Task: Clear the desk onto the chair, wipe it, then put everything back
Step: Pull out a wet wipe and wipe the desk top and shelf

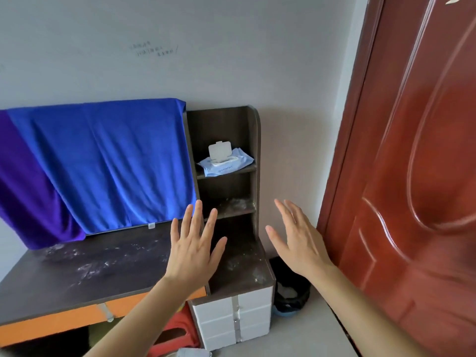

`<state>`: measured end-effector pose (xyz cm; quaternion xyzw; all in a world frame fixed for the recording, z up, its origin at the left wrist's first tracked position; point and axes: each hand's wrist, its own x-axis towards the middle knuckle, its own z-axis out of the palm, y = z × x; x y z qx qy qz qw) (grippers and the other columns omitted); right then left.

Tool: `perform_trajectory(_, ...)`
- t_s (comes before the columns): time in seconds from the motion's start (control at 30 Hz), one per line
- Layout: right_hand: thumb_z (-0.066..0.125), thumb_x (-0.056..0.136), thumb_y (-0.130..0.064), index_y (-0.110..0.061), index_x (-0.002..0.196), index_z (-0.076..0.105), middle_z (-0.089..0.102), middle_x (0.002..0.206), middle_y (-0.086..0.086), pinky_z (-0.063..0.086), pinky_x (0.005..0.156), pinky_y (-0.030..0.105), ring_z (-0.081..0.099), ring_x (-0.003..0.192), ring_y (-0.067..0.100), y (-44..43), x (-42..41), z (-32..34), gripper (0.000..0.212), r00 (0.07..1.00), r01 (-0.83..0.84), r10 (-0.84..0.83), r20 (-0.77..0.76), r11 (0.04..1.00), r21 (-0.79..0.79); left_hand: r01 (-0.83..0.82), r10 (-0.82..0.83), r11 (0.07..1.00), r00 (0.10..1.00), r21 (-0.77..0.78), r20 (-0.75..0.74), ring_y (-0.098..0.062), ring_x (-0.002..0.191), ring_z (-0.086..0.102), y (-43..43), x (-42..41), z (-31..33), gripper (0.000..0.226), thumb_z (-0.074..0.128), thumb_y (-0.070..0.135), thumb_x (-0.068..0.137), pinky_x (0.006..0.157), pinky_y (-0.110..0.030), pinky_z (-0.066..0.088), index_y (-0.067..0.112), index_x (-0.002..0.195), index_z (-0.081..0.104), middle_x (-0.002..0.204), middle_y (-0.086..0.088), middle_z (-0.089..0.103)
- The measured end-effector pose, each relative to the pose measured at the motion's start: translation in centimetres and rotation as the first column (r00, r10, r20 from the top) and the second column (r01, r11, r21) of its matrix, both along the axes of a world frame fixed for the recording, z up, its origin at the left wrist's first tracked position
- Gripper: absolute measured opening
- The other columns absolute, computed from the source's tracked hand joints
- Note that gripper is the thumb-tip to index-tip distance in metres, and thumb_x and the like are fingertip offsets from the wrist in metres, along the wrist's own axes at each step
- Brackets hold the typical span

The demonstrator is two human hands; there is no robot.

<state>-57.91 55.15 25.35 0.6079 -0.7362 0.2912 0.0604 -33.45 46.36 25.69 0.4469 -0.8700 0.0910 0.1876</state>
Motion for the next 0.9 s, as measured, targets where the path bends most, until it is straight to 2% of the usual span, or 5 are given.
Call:
perform_trajectory(0.17,0.031,0.099,-0.062,-0.036,0.158,0.009,0.024,0.164,-0.001,0.042,0.107,0.033,0.033,0.146,0.017,-10.3,-6.0,-0.6,0.068,0.994,-0.090,0.089,0.056,0.996,0.022,-0.063,0.063,0.996,0.998,0.056,0.006,-0.028,0.154,0.000,-8.3,-5.4,0.0,0.069,0.020,0.061,0.101,0.122,-0.054,0.013,0.024,0.159,0.018,0.167,-0.010,0.001)
perform_trajectory(0.37,0.045,0.101,-0.047,-0.026,0.155,0.024,0.048,0.143,-0.002,0.049,0.091,0.027,0.051,0.126,0.015,-21.2,-11.1,1.9,0.062,0.978,-0.199,0.201,0.050,0.979,-0.042,-0.123,0.131,0.989,0.986,0.083,-0.103,-0.031,0.152,0.014,-16.2,-10.8,2.6,0.072,0.020,0.060,0.097,0.118,-0.052,0.025,0.019,0.156,0.027,0.165,-0.013,0.012)
perform_trajectory(0.47,0.050,0.101,-0.040,-0.024,0.154,0.028,0.048,0.142,-0.002,0.042,0.088,0.021,0.051,0.125,0.015,-25.4,-11.8,1.8,0.060,0.965,-0.245,0.247,0.085,0.969,-0.034,-0.123,0.135,0.987,0.983,0.102,-0.123,-0.029,0.152,0.013,-18.9,-11.9,1.6,0.071,0.023,0.061,0.098,0.118,-0.049,0.024,0.021,0.157,0.025,0.166,-0.011,0.012)
perform_trajectory(0.73,0.056,0.101,-0.030,-0.026,0.153,0.028,0.042,0.149,-0.002,0.043,0.077,0.008,0.054,0.126,0.013,-34.3,-11.5,1.0,0.060,0.932,-0.351,0.346,0.108,0.936,0.032,-0.060,0.073,0.989,0.992,0.133,-0.100,-0.034,0.151,0.017,-28.7,-13.8,-0.5,0.065,0.046,0.049,0.099,0.117,-0.052,0.028,0.017,0.154,0.031,0.164,-0.015,0.016)
perform_trajectory(0.9,0.051,0.103,-0.030,-0.029,0.152,0.026,0.038,0.149,-0.003,0.056,0.093,0.030,0.047,0.132,0.014,-39.5,-11.0,2.0,0.055,0.935,-0.342,0.334,0.118,0.938,0.056,0.027,-0.005,0.985,0.991,0.171,-0.131,-0.030,0.150,0.018,-34.3,-15.0,-1.3,0.062,0.041,0.052,0.101,0.116,-0.048,0.028,0.022,0.154,0.028,0.165,-0.009,0.014)
